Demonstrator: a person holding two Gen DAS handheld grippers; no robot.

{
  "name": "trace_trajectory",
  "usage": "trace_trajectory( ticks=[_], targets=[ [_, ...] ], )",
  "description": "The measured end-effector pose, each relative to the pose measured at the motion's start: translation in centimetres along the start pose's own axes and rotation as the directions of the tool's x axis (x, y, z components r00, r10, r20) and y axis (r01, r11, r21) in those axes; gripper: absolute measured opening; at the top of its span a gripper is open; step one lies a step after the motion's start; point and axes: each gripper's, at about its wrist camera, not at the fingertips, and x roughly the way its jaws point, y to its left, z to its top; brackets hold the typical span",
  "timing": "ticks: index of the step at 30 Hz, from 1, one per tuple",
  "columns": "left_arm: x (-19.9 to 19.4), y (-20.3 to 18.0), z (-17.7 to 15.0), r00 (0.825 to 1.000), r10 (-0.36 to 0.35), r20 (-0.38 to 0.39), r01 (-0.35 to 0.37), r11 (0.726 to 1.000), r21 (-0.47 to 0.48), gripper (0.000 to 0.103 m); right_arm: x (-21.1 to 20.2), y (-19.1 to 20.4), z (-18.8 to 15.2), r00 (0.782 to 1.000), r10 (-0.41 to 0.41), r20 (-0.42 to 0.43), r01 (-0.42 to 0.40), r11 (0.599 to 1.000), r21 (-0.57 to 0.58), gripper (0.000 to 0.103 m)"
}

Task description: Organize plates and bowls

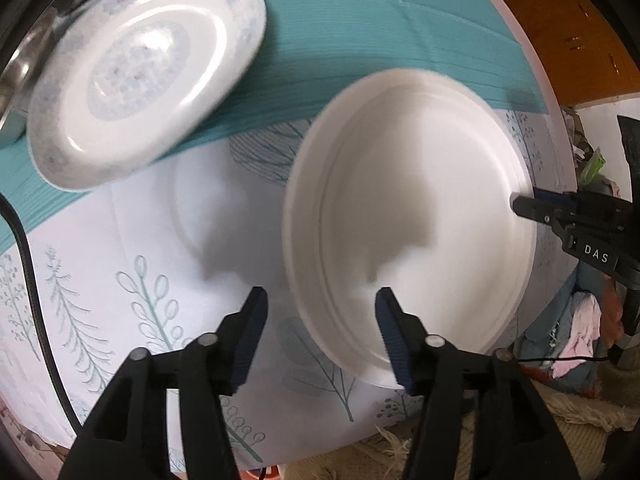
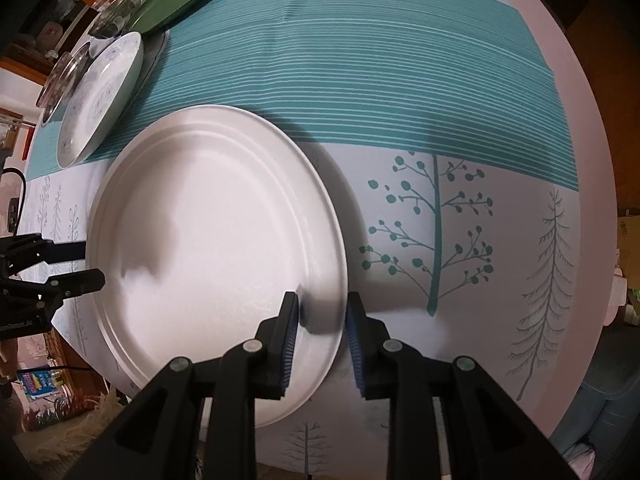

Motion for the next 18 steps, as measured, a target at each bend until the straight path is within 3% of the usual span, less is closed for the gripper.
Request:
trace_trajectory(
  ticks=[4,11,18],
  targets=[
    [-0.9,-0.1,-0.3,1.000,-0.001,0.032,0.001,1.000,-0.004,0.057,-0.5,-0.2,-0.2,1.000,-0.028,0.009,0.028,1.000,0.010,0.033],
    [-3.1,-0.2,-1.3,0.992,0.009,0.122,-0.005,0.999,-0.034,0.057,-3.1,0.3,-0.8,0.998,-0.039,0.054,0.040,0.999,-0.004,0.033],
    [-6.9,-0.1,-2.7,0.954,0.051,0.297,-0.037,0.998,-0.053,0.057,-6.6,2.6,-1.3,0.992,-0.022,0.128,0.029,0.998,-0.052,0.033]
  ],
)
